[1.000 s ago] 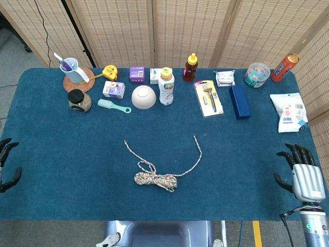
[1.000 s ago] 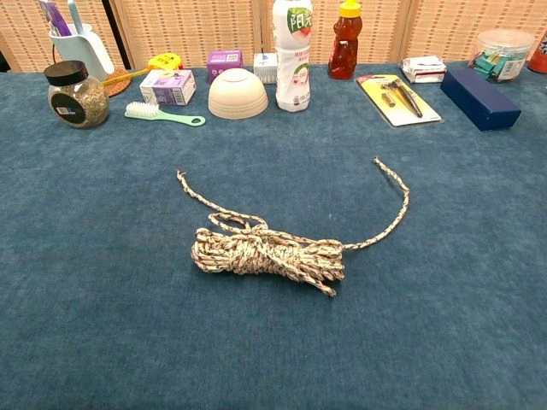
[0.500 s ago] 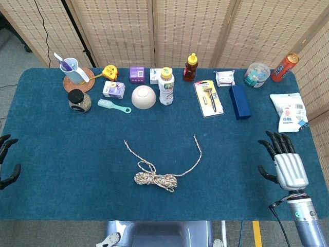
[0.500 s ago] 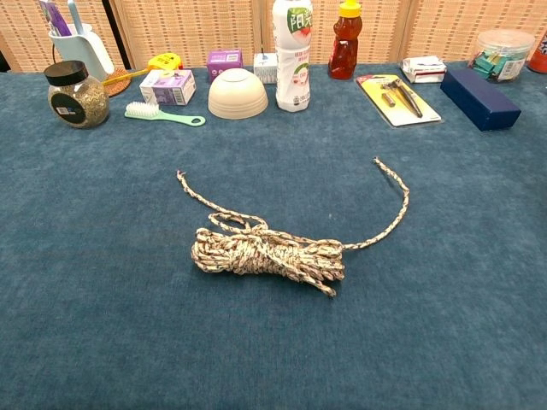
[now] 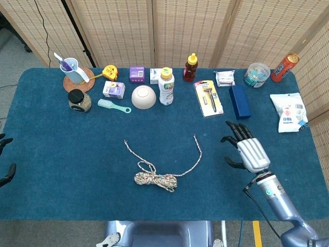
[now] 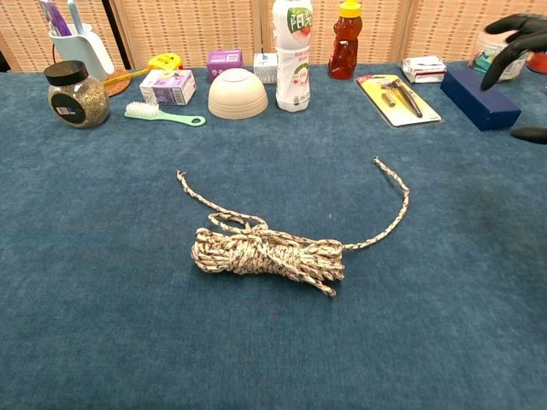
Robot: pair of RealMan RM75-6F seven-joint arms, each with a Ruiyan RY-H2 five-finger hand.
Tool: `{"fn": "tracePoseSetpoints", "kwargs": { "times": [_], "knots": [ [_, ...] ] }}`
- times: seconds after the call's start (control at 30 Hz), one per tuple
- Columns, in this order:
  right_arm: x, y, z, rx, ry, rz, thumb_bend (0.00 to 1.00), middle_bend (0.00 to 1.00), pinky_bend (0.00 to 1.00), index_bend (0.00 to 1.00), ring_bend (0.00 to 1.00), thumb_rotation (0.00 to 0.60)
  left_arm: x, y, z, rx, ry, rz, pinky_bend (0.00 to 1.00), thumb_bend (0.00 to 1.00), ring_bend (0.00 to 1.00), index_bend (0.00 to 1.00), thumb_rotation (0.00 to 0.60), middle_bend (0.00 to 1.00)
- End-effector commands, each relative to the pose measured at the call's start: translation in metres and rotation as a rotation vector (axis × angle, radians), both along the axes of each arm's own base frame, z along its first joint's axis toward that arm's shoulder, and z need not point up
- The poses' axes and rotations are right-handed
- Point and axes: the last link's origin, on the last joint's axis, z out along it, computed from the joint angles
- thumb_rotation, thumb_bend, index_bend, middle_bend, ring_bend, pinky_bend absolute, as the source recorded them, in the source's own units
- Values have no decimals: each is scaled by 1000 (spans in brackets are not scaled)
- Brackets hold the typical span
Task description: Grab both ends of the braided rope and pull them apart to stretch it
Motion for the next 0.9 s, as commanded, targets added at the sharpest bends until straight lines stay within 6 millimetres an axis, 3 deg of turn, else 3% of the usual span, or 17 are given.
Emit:
{"fn": "tracePoseSetpoints", "kwargs": {
  "times": [0.03,0.57,0.9],
  "knots": [
    [6,-9,-14,33,-9,21,302,0,0,399,0,600,0,-1,2,3,4,2,0,392,58,196,600,133],
    [36,-27,-77,173,100,135,302,0,0,484,0,600,1,1,11,14,31,-7,0,393,54,195,600,133],
    [48,-32,-101,212,156,194,301,0,0,485,0,600,1,0,15,23,44,-5,0,392,52,195,600,133]
  ]
}}
